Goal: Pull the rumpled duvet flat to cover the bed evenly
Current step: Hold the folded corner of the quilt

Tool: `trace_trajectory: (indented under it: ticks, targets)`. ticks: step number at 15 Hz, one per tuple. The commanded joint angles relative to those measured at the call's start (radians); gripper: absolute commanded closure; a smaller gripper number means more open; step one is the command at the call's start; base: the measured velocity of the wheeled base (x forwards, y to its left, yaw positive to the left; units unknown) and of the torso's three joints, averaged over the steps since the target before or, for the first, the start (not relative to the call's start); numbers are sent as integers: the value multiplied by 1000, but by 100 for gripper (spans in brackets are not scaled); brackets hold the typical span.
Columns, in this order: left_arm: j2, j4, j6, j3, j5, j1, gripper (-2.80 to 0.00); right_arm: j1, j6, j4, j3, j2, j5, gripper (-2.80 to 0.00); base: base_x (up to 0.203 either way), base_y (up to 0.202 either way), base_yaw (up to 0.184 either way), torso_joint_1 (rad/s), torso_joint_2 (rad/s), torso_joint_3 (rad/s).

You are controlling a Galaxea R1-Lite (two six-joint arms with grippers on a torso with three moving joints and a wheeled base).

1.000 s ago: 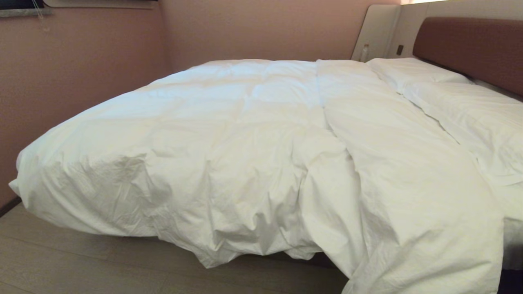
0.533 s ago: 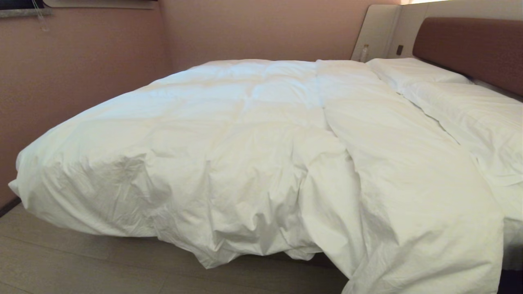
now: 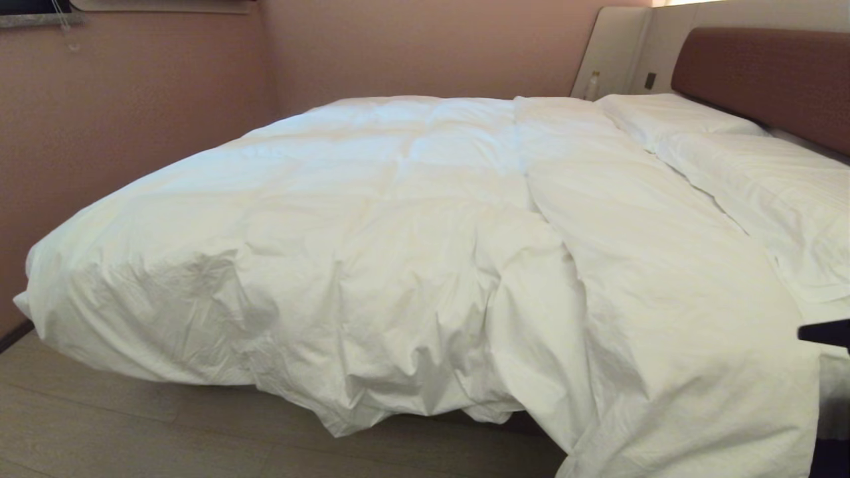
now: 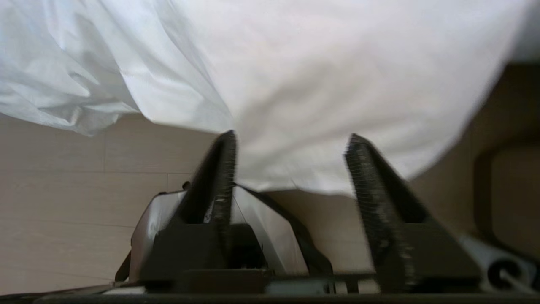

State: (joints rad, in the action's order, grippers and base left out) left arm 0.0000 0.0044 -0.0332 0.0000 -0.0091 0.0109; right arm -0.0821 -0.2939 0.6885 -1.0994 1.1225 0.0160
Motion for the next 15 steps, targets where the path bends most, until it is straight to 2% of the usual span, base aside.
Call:
trace_trajectory:
  ticks: [1, 4, 8, 10, 12, 15]
  targets:
    - [0, 0, -1, 0, 0, 0, 0, -6, 11, -96, -37, 127, 66, -280, 0, 0, 0, 0, 0, 0]
    - [0, 0, -1, 0, 0, 0, 0, -9, 29, -103, -97, 235, 126, -280, 0, 0, 0, 0, 0, 0]
    - [0, 0, -1, 0, 0, 0, 0, -65, 141, -103, -143, 308, 120, -280, 0, 0, 0, 0, 0, 0]
    - [0, 0, -1, 0, 0, 0, 0, -102, 188, -103, -141, 323, 10, -280, 0, 0, 0, 0, 0, 0]
    - [0, 0, -1, 0, 0, 0, 0, -145, 199, -103, -140, 379, -140, -280, 0, 0, 0, 0, 0, 0]
    - [0, 0, -1, 0, 0, 0, 0, -167, 199, -104, -135, 401, -169, -280, 0, 0, 0, 0, 0, 0]
